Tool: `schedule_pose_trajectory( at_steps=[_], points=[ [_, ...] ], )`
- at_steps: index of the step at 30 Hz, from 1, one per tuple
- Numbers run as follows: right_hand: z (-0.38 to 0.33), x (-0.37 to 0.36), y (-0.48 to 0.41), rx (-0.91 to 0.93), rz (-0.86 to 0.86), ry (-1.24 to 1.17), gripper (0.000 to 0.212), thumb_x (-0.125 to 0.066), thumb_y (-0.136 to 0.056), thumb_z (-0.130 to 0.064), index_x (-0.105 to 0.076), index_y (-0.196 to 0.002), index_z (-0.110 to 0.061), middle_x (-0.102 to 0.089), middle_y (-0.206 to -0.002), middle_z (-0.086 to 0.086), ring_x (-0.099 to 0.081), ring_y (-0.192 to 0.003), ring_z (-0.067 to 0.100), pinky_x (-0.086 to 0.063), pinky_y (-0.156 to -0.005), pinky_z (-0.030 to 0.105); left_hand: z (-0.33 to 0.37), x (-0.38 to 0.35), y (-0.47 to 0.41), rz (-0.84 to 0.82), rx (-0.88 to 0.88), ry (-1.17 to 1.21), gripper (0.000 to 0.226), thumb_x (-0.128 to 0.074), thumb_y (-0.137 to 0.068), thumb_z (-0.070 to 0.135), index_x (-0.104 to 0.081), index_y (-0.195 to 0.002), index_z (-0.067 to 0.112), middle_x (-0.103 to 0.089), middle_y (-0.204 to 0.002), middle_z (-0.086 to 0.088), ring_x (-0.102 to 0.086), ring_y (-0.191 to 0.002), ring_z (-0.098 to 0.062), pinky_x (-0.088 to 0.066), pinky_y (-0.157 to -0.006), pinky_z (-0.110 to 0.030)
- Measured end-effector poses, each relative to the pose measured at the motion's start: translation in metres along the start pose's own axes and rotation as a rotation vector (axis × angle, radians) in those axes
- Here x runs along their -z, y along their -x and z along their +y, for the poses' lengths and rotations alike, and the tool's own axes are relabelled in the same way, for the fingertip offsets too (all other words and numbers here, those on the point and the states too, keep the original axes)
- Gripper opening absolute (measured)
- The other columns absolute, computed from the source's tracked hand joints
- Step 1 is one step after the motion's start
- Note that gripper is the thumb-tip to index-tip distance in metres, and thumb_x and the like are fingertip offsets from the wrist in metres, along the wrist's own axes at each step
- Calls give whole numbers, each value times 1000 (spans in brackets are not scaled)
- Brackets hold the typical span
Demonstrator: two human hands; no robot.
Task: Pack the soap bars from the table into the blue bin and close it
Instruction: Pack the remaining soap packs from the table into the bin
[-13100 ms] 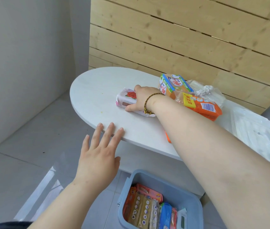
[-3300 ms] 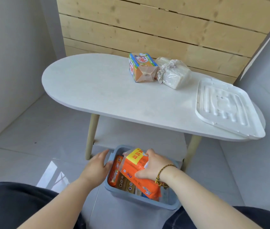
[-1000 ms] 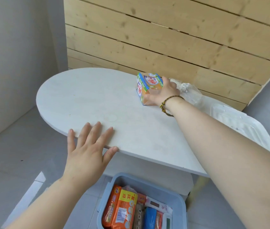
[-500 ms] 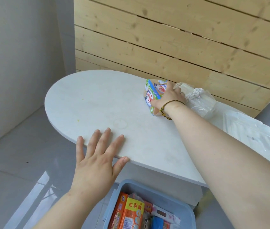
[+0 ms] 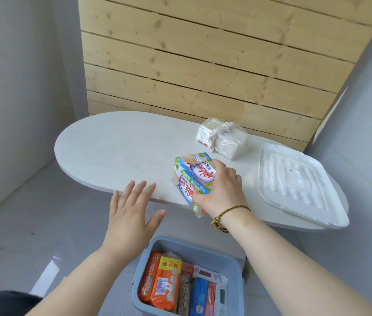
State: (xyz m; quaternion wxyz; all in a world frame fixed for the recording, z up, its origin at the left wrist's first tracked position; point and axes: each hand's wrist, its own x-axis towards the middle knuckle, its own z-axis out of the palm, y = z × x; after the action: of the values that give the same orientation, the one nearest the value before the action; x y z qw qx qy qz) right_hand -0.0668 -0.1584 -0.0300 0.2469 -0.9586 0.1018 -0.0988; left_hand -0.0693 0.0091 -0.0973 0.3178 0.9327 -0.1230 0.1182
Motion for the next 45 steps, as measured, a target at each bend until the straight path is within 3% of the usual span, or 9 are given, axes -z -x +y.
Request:
schedule_pose_trajectory(
  at_steps=[5, 10, 14, 18, 29, 33, 38, 42, 45],
  points=[
    [24, 14, 62, 83, 12, -130, 75, -69, -69, -28, -32, -134, -24, -41, -126, 1, -35, -116, 16, -33, -89, 20, 9, 1, 31, 62, 79, 191, 40, -56, -87, 17, -49, -126, 11, -54, -131, -10, -39, -127, -26, -27, -107, -38],
    [46, 10, 107, 142, -43, -175, 73, -70, -68, -29, -34, -131, -28, -34, -110, -13, -27, -99, -4, -29, -77, 5, -11, -16, 53, -114, 299, 222, 35, -51, -90, 16, -50, -125, 11, -55, -127, -12, -44, -121, -28, -34, -101, -41],
    [65, -20, 118, 72, -150, -155, 71, -70, -69, -29, -34, -131, -27, -40, -119, -7, -35, -114, 7, -33, -87, 13, -29, -38, 53, -286, 398, 132, 38, -48, -91, 21, -46, -128, 11, -52, -131, -13, -47, -119, -30, -38, -100, -42],
    [89, -61, 104, -124, -241, -79, 72, -68, -73, -32, -30, -134, -25, -39, -131, 0, -34, -124, 17, -37, -97, 24, -37, -64, 50, -437, 385, 74, 43, -47, -92, 26, -40, -133, 15, -46, -137, -10, -44, -124, -27, -37, -103, -38],
    [145, -170, 73, -496, -428, 103, 71, -62, -77, -37, -24, -137, -29, -35, -131, 9, -32, -124, 27, -45, -93, 35, -73, -131, 65, -729, 539, -62, 63, -47, -90, 32, -17, -142, 13, -30, -147, -9, -29, -135, -27, -27, -110, -37],
    [146, -191, 76, -528, -410, 83, 76, -60, -78, -42, -19, -140, -34, -31, -133, 10, -30, -124, 27, -45, -92, 33, -83, -144, 65, -729, 538, -21, 69, -48, -91, 28, -7, -144, 11, -17, -154, -8, -22, -139, -25, -24, -113, -38],
    [147, -210, 95, -517, -496, 88, 84, -60, -76, -51, -11, -142, -35, -19, -138, 9, -26, -126, 26, -43, -96, 32, -85, -150, 61, -709, 526, -12, 65, -46, -92, 26, -10, -143, 10, -21, -152, -10, -27, -137, -27, -28, -111, -40],
    [151, -214, 108, -463, -534, 55, 70, -51, -82, -53, -18, -141, -37, -26, -132, 7, -34, -120, 23, -45, -93, 32, -84, -154, 64, -696, 534, -42, 70, -46, -92, 27, -3, -144, 9, -11, -155, -9, -18, -141, -25, -23, -115, -39],
    [157, -211, 99, -416, -436, 67, 57, -42, -87, -53, -26, -139, -34, -27, -137, 5, -32, -124, 21, -45, -95, 31, -83, -154, 64, -688, 543, -37, 72, -48, -91, 28, -3, -144, 9, -10, -156, -9, -16, -142, -25, -23, -115, -39]
  ],
)
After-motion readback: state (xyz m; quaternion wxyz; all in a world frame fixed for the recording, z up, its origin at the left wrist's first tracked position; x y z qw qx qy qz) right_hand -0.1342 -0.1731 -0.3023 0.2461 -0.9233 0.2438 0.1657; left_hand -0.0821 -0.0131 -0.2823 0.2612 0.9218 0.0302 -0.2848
